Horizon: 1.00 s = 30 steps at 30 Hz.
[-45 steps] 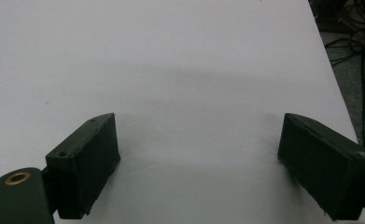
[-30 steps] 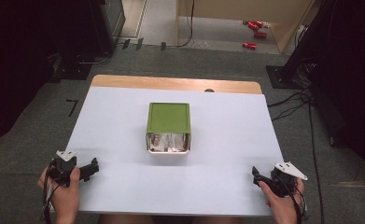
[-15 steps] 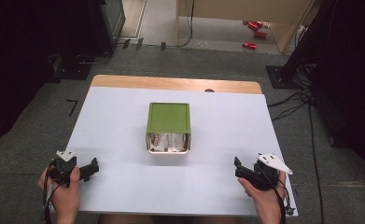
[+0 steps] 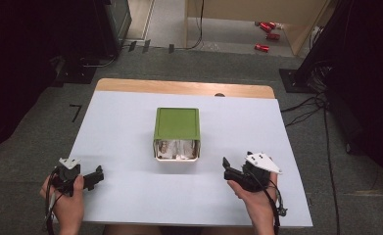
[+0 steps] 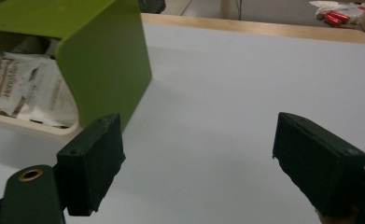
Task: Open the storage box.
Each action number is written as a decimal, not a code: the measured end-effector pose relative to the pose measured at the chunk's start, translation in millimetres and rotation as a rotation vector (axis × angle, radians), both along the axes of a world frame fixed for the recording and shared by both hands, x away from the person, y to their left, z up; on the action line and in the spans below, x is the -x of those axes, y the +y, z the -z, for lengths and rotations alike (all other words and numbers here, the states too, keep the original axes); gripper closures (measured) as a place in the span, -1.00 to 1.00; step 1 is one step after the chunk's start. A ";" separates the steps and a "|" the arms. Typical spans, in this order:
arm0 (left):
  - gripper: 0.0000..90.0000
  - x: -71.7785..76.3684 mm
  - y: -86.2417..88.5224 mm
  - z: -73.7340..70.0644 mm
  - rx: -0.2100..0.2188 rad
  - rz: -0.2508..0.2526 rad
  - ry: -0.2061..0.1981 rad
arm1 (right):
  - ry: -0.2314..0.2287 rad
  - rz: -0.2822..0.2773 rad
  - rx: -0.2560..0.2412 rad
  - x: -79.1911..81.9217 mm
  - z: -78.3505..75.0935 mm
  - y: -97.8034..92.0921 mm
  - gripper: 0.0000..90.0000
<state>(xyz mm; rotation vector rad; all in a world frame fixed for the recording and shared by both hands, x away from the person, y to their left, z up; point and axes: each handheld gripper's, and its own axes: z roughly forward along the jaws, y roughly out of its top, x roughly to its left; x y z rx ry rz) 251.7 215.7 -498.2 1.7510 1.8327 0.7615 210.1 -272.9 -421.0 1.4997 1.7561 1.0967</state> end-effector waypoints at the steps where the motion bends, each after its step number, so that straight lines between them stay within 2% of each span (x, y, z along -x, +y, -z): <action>1: -1.00 0.0 0.0 0.0 0.000 0.000 0.000 | -0.006 -0.014 0.001 -2.0 -1.4 8.0 -0.61; 4: -1.00 -0.1 0.0 0.0 0.000 0.000 0.001 | -0.008 -0.026 -0.004 -4.4 -1.5 15.5 -0.58; 11: -1.00 0.0 0.1 0.0 0.000 0.000 0.001 | -0.006 -0.081 -0.022 -14.2 -1.9 45.6 -0.56; 16: -1.00 -0.1 0.1 -0.1 0.000 0.000 0.002 | -0.015 -0.100 -0.022 -16.9 -3.5 57.0 -0.53; 18: -1.00 -0.1 0.0 -0.1 0.000 0.000 0.002 | -0.017 -0.117 -0.005 -18.0 -2.3 62.2 -0.47; 19: -1.00 0.0 0.0 -0.1 0.000 0.000 0.002 | 0.001 -0.136 0.000 -18.5 -0.4 67.7 -0.41; 22: -1.00 -0.1 0.0 -0.1 0.000 0.000 0.001 | 0.008 -0.147 0.005 -19.1 1.6 72.8 -0.37; 26: -1.00 -0.1 0.0 -0.1 0.000 0.000 0.002 | 0.015 -0.142 0.015 -21.9 5.7 79.6 -0.23; 30: -1.00 -0.2 0.0 0.0 -0.001 0.000 0.000 | 0.009 -0.115 0.035 -27.1 11.6 85.1 0.04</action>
